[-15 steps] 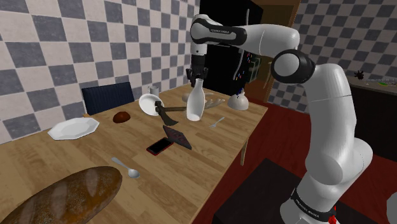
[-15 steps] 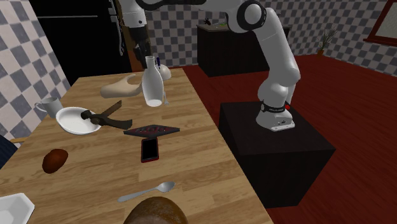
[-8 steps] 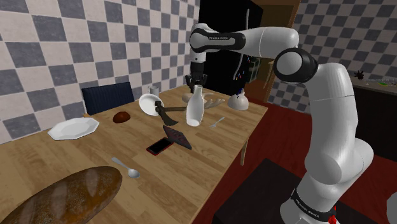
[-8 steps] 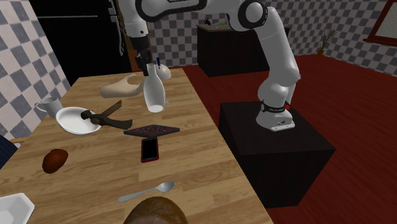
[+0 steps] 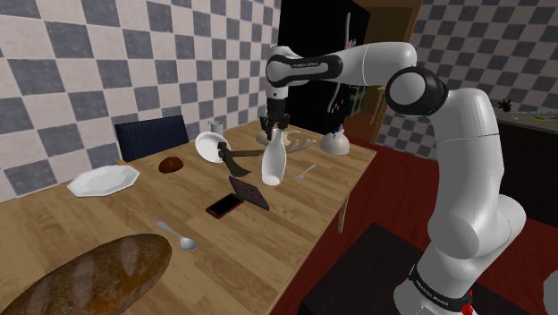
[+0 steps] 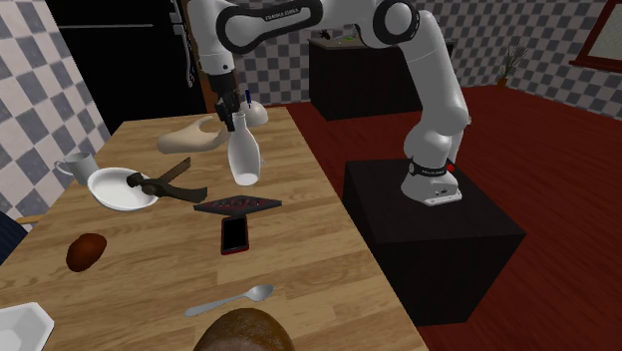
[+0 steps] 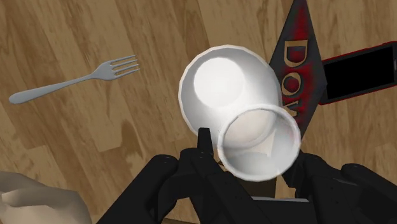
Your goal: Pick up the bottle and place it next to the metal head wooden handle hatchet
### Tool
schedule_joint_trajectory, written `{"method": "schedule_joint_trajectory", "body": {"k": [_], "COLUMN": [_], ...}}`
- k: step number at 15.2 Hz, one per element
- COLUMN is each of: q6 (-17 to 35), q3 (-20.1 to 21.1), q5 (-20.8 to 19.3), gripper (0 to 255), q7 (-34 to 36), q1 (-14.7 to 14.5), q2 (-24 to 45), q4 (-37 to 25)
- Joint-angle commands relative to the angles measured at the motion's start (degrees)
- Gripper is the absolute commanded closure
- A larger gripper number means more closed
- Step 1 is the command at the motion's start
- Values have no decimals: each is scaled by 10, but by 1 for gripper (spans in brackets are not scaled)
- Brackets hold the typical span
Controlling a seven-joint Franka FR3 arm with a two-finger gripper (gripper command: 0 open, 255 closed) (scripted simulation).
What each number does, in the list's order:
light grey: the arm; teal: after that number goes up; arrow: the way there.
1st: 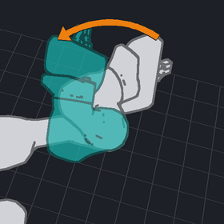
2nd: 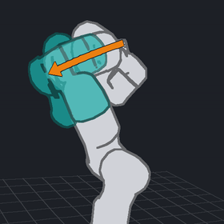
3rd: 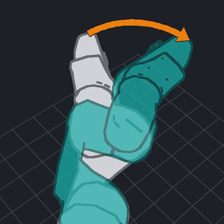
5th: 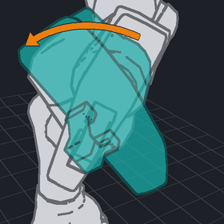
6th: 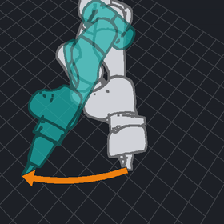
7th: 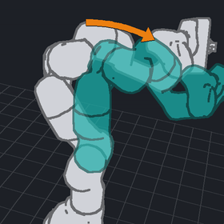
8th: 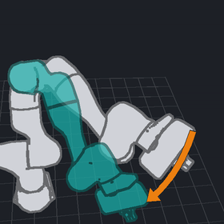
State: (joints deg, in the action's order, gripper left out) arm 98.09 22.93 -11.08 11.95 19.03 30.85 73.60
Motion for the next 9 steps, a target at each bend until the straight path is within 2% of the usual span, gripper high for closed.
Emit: {"method": "schedule_joint_trajectory", "body": {"k": [1, 9], "q6": [17, 25], "q3": [-1, -1], "q5": [-1, -1], "gripper": [255, 255], "q7": [1, 1], "q1": [2, 3], "q2": [0, 1], "q4": [17, 24]}}
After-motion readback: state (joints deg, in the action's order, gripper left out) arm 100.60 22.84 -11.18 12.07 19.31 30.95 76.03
